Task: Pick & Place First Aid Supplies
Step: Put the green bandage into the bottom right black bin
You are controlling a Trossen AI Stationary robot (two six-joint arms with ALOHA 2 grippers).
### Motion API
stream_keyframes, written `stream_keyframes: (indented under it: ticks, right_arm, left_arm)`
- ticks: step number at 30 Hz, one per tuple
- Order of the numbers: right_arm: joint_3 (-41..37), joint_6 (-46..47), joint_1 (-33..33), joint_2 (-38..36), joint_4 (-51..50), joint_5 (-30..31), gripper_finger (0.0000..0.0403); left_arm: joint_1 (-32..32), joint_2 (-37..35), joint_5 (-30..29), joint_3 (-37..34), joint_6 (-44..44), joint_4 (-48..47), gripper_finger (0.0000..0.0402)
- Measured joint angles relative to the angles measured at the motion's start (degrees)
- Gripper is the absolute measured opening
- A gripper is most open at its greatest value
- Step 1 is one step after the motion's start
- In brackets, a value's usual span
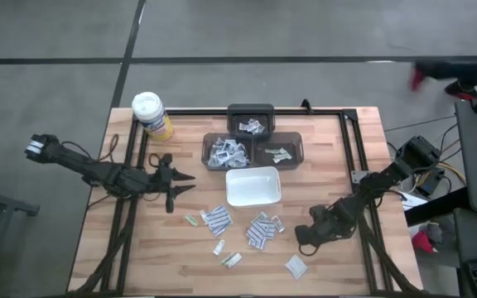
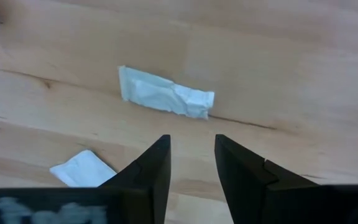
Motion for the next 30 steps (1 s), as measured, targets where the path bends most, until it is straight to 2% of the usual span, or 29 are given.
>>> stream_keyframes:
  ticks: [6, 11, 14, 18, 30]
  right_arm:
    - [0.0, 2.5, 1.0, 0.0, 0.0, 0.0, 0.0128]
    - [0.0, 3.1, 1.0, 0.0, 0.0, 1.5, 0.0130]
    - [0.0, 4.3, 1.0, 0.0, -0.1, 3.5, 0.0128]
    - [0.0, 5.0, 1.0, 0.3, -0.5, 2.7, 0.0129]
    - [-1.0, 6.3, 0.9, 0.5, -1.1, 2.5, 0.0123]
  left_arm:
    - [0.0, -7.4, 0.7, 0.0, 0.3, -6.8, 0.0117]
    - [0.0, -10.7, 1.8, 0.0, 0.3, -10.8, 0.0117]
    - [0.0, -11.5, 2.1, 0.0, 0.5, -12.8, 0.0117]
    - [0.0, -11.8, 2.1, 0.0, 0.5, -15.3, 0.0117]
    - [0.0, -13.9, 3.8, -2.8, -0.6, -14.9, 0.0117]
